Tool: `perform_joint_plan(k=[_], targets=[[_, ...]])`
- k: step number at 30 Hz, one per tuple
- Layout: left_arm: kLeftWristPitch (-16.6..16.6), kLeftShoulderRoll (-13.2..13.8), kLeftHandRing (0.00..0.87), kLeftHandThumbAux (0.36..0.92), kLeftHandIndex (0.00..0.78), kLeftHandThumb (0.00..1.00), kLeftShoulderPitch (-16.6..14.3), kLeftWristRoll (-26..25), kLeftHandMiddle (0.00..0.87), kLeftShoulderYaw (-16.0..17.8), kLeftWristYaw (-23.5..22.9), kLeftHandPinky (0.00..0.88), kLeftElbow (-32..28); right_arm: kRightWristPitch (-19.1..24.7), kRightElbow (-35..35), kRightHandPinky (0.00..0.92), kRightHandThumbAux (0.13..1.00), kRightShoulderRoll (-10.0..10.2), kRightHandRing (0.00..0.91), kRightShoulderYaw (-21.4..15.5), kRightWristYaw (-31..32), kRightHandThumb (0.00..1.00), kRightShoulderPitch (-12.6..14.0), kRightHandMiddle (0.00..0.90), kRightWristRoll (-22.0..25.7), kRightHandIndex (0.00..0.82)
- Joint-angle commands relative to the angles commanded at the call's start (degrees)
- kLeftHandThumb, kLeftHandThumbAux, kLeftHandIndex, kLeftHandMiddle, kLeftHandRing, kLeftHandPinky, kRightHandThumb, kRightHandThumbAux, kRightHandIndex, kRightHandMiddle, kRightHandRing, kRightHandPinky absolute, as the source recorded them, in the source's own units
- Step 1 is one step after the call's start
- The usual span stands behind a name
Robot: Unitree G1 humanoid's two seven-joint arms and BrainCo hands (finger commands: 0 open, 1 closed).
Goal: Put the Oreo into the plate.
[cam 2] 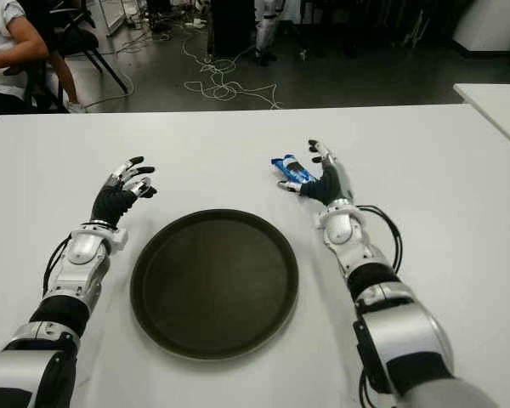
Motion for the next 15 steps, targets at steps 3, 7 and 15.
perform_joint_plan(k=[3,7,15], targets=[[-0.1,0.0,0.452,0.644,0.148,1.000,-0.1,-0.1,0.244,0.1,-0.1,0.367,0.3,0.2,0.4,0.263,0.786,-0.1,0.212,0.7,-0.3,0.000,-0.1,0.187,-0.8,0.164],[-0.2,0.0,0.452,0.645,0.150,1.000,-0.3,-0.1,0.246,0.0,-0.2,0.376,0.6,1.0,0.5,0.269,0.781,-0.2,0.218,1.6,0.2,0.000,-0.2,0.190,-1.3,0.172],[-0.5,0.0,0.453,0.644,0.160,1.000,-0.4,-0.2,0.251,0.0,-0.5,0.380,0.8,6.4,0.9,0.075,0.637,-0.5,0.088,4.3,1.3,0.000,-0.9,0.081,-4.0,0.050]])
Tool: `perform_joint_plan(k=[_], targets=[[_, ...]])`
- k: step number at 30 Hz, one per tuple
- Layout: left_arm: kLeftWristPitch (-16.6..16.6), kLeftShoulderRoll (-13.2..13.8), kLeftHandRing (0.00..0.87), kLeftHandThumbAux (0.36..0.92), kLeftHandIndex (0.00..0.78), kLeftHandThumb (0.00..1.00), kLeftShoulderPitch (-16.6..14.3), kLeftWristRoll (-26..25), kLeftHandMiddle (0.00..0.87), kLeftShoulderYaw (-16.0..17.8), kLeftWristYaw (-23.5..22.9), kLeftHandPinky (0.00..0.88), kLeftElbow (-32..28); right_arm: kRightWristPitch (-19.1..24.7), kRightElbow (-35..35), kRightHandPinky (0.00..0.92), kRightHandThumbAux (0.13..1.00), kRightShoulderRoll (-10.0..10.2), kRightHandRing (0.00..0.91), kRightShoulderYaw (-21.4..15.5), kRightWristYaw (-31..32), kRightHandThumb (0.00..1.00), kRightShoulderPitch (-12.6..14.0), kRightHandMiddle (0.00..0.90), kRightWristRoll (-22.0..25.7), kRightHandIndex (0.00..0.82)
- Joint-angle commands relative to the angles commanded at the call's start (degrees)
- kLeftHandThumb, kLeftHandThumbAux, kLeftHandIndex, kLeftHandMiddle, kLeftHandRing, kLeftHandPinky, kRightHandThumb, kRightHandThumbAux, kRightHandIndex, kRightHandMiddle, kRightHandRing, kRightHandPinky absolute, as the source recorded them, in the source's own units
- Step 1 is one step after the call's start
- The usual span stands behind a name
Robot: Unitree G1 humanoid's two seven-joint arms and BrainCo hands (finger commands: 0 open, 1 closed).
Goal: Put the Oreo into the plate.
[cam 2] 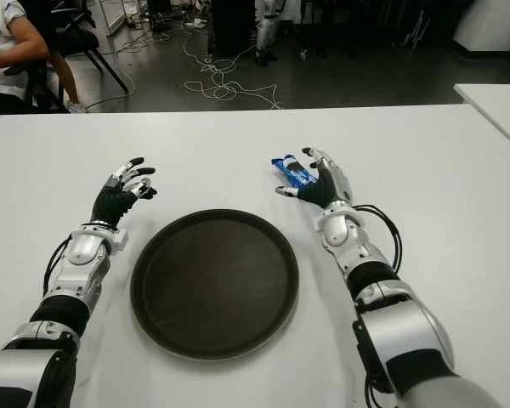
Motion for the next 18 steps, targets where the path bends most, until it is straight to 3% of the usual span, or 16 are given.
perform_joint_plan(k=[5,18], targets=[[-0.2,0.0,0.452,0.645,0.154,1.000,-0.2,0.1,0.230,0.0,0.2,0.336,0.4,3.0,0.2,0.029,0.612,-0.2,0.020,2.0,0.7,0.000,-0.4,0.017,-1.9,0.007],[0.1,0.1,0.455,0.646,0.154,1.000,-0.4,0.3,0.229,-0.2,0.3,0.337,0.5,5.3,-0.2,0.023,0.621,0.0,0.004,3.8,1.2,0.000,-0.5,0.001,-3.2,0.000]])
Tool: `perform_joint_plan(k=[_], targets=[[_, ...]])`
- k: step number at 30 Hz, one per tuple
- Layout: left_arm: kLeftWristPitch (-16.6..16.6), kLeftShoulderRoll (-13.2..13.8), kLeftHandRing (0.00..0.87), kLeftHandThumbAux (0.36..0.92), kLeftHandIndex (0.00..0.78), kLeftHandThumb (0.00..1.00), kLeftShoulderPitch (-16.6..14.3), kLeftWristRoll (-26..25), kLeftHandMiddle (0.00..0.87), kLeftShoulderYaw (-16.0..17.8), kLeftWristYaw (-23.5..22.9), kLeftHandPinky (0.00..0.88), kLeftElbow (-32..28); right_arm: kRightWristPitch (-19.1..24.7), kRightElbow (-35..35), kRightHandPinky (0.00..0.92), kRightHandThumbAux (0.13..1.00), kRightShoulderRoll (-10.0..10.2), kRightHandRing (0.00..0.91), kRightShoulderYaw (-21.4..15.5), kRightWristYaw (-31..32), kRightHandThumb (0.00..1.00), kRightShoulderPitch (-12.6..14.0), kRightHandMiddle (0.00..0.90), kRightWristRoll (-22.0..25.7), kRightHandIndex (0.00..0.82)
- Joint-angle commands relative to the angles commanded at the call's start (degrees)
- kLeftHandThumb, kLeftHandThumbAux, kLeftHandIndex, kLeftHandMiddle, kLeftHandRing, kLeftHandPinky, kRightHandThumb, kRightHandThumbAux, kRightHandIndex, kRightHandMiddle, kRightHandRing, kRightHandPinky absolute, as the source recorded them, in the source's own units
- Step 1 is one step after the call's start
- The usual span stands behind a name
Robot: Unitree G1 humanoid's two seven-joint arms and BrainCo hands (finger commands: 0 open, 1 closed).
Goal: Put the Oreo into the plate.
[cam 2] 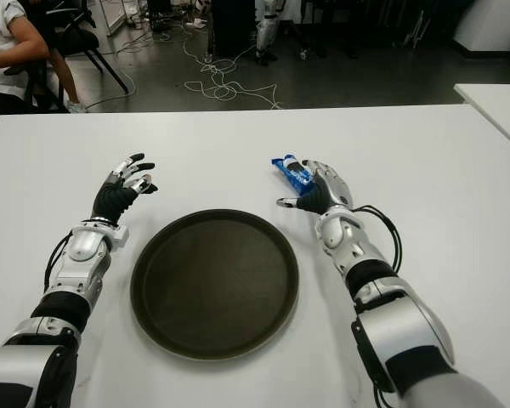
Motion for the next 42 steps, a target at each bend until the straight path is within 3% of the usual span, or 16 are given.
perform_joint_plan(k=[16,28,42], targets=[[0.3,-0.2,0.454,0.645,0.151,1.000,-0.3,-0.5,0.232,0.4,0.1,0.350,0.5,3.2,0.1,0.001,0.620,0.2,0.000,2.1,2.1,0.000,-0.4,0.000,-0.6,0.000],[-0.1,-0.1,0.455,0.646,0.143,1.000,-0.4,-0.1,0.219,0.1,0.2,0.315,0.8,3.9,0.7,0.000,0.534,-0.2,0.000,3.4,3.5,0.000,-0.7,0.000,-1.8,0.000],[-0.1,-0.3,0.453,0.646,0.150,1.000,-0.1,-0.2,0.225,0.0,0.2,0.352,0.0,4.0,1.4,0.000,0.525,-0.4,0.000,4.3,4.1,0.000,-0.6,0.000,-2.1,0.000]])
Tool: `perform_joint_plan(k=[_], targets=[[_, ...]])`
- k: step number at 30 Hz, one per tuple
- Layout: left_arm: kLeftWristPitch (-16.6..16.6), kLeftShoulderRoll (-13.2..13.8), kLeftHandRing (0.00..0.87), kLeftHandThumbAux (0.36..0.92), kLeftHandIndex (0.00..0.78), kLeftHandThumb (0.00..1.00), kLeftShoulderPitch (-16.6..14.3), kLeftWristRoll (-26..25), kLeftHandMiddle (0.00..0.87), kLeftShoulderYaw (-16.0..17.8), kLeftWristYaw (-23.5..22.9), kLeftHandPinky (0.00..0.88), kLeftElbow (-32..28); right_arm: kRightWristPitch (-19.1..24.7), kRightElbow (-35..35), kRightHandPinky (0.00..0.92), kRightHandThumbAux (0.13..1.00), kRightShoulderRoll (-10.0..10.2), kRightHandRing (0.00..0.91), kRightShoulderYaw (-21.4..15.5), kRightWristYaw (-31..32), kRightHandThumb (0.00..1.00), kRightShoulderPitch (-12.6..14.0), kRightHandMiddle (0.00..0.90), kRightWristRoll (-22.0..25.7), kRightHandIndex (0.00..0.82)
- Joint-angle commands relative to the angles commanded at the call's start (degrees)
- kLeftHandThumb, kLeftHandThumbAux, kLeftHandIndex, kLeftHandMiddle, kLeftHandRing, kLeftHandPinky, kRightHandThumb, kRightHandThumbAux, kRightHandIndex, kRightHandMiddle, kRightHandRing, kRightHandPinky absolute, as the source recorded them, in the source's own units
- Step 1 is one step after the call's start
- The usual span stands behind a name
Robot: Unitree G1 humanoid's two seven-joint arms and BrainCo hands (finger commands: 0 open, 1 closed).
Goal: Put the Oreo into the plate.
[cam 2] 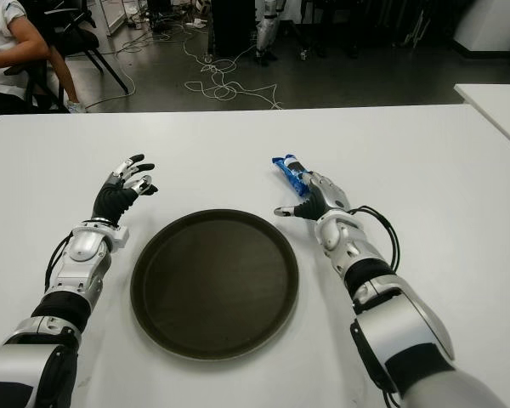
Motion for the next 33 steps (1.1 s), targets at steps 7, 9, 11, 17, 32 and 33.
perform_joint_plan(k=[7,9,11,17,32,33], targets=[[-0.2,0.0,0.456,0.646,0.151,1.000,0.0,0.1,0.224,0.0,0.6,0.318,0.3,0.1,0.1,0.000,0.516,0.1,0.000,0.3,0.1,0.000,0.1,0.000,0.0,0.000],[-0.3,0.0,0.456,0.646,0.149,1.000,0.0,0.2,0.223,0.0,0.7,0.320,0.3,0.2,0.1,0.000,0.512,0.1,0.000,0.3,0.2,0.000,0.1,0.000,0.0,0.000],[-0.3,0.0,0.456,0.646,0.148,1.000,0.0,0.2,0.222,-0.1,0.8,0.323,0.3,0.2,0.3,0.000,0.510,0.1,0.000,0.4,0.4,0.000,0.1,0.000,0.0,0.000],[0.0,-0.1,0.454,0.646,0.145,1.000,-0.1,-0.1,0.226,0.1,0.6,0.324,0.5,0.2,0.9,0.000,0.517,0.2,0.000,0.3,1.0,0.000,0.0,0.000,0.2,0.000],[-0.6,-0.3,0.453,0.645,0.144,1.000,-0.2,-0.1,0.232,0.1,0.8,0.323,0.9,-0.5,1.6,0.000,0.557,0.2,0.000,0.3,0.3,0.000,0.0,0.000,0.1,0.000],[-0.6,-0.3,0.453,0.645,0.144,1.000,-0.2,-0.1,0.231,0.1,0.8,0.326,0.9,-0.6,1.6,0.000,0.558,0.2,0.000,0.4,0.2,0.000,0.0,0.000,0.1,0.000]])
